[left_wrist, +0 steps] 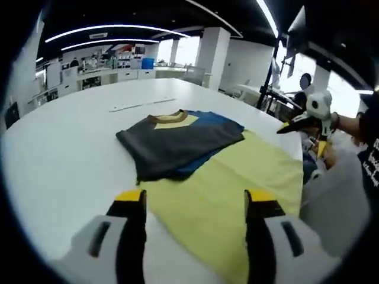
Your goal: Fold the garment on the visible template until the final outline fits inside the template.
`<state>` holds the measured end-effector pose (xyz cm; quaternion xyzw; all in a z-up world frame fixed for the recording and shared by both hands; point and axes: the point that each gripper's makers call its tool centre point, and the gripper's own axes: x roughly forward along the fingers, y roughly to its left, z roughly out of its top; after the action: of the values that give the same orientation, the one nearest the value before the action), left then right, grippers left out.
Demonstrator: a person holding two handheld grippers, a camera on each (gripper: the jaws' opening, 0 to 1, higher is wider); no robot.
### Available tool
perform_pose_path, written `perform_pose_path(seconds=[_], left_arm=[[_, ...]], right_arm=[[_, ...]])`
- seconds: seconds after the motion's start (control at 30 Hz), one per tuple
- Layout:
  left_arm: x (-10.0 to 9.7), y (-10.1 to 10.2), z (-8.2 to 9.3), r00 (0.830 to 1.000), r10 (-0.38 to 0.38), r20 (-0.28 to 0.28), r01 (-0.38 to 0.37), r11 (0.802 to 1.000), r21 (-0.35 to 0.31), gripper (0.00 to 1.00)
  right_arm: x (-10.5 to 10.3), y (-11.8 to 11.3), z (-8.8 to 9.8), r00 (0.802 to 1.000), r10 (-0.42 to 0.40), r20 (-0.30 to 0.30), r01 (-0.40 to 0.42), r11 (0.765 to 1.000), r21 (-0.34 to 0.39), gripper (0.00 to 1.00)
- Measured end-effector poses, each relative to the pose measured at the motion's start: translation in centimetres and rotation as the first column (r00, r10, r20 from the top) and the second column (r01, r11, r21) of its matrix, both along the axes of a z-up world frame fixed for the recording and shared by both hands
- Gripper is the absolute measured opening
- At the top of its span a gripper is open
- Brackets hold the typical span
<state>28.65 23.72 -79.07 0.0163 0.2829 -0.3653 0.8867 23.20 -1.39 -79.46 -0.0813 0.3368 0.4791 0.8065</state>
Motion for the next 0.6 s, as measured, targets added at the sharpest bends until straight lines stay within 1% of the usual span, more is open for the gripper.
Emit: perform_pose_path(seconds=[0.07,0.1,0.13,0.17,0.23,0.3,0.37,0.43,0.5,0.57,0.6], left_arm=[[-0.7,-0.2,-0.2,1.000,-0.017,-0.003,0.017,1.000,0.004,0.70],[-1.2,-0.4,-0.2,1.000,-0.028,-0.002,0.028,1.000,-0.005,0.71],[-1.5,-0.6,-0.2,0.999,-0.037,-0.007,0.037,0.999,-0.014,0.74],[-2.1,-0.8,-0.4,0.999,-0.048,-0.015,0.047,0.999,-0.008,0.77],[-3.3,-1.2,-0.6,0.997,-0.075,-0.021,0.075,0.997,0.020,0.80],[-4.2,-1.7,-0.8,0.995,-0.097,-0.031,0.098,0.995,0.031,0.80],[-4.7,-1.7,-1.2,0.993,-0.110,-0.036,0.112,0.993,0.046,0.82],[-5.1,-1.9,-1.4,0.991,-0.129,-0.030,0.131,0.990,0.056,0.85],[-5.7,-2.2,-1.6,0.989,-0.149,-0.024,0.150,0.986,0.069,0.85],[-6.1,-2.1,-2.0,0.985,-0.170,-0.021,0.172,0.981,0.093,0.84],[-6.4,-1.9,-2.4,0.981,-0.192,-0.020,0.193,0.973,0.123,0.84]], right_arm=[[-0.5,0.0,-0.2,1.000,0.028,-0.002,-0.028,1.000,-0.011,1.00],[-0.8,0.0,-0.4,0.999,0.045,0.003,-0.045,0.999,-0.017,0.99],[-0.9,-0.1,-0.5,0.999,0.054,0.006,-0.054,0.998,-0.023,0.99],[-1.1,-0.2,-0.7,0.998,0.065,0.003,-0.065,0.997,-0.030,0.98],[-1.4,-0.2,-0.8,0.997,0.082,0.006,-0.082,0.996,-0.033,0.98],[-1.6,-0.2,-1.0,0.996,0.092,0.011,-0.092,0.995,-0.038,0.95],[-2.0,-0.4,-1.5,0.993,0.116,0.006,-0.115,0.991,-0.064,0.92],[-2.2,-0.6,-2.0,0.991,0.132,0.006,-0.131,0.987,-0.089,0.89],[-2.4,-0.9,-2.4,0.990,0.144,0.009,-0.142,0.984,-0.111,0.85],[-2.5,-1.1,-2.6,0.989,0.151,0.010,-0.148,0.981,-0.123,0.83],[-2.6,-1.2,-2.7,0.988,0.156,0.011,-0.153,0.980,-0.129,0.83]])
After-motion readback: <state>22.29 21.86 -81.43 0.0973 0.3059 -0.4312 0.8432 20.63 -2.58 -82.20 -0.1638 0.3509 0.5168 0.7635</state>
